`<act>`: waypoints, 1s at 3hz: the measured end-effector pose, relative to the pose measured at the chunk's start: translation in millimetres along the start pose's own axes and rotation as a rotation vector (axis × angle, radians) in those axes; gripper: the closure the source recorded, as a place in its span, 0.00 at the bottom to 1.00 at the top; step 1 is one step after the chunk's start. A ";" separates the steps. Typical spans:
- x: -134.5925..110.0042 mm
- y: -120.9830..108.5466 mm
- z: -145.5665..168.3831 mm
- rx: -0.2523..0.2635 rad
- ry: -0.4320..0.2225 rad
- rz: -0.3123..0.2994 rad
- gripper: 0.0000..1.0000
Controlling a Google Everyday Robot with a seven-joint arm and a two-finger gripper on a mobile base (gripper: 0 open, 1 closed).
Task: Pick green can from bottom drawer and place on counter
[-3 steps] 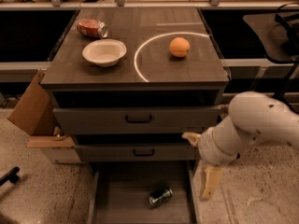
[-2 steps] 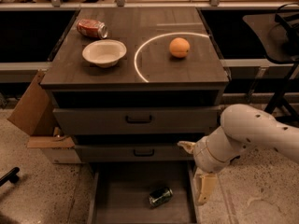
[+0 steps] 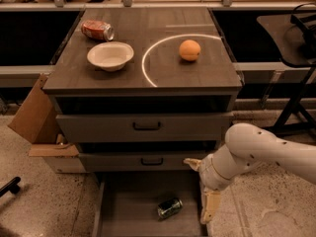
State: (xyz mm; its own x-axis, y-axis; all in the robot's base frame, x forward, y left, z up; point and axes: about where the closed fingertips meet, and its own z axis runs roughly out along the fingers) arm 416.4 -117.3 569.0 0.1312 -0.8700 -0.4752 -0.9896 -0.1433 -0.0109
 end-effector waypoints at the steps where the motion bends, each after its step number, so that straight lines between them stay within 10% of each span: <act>1: -22.9 7.6 -2.0 -0.030 -0.010 -0.036 0.00; 2: -6.7 5.0 2.5 -0.029 -0.020 -0.043 0.00; 3: -51.6 9.8 8.7 -0.011 -0.021 -0.087 0.00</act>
Offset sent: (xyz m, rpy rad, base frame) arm -0.0135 0.0247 0.0194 0.0112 0.0125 0.0626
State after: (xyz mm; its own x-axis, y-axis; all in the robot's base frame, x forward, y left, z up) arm 399.4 -69.8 585.7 0.2149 -0.8441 -0.4912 -0.9739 -0.2230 -0.0428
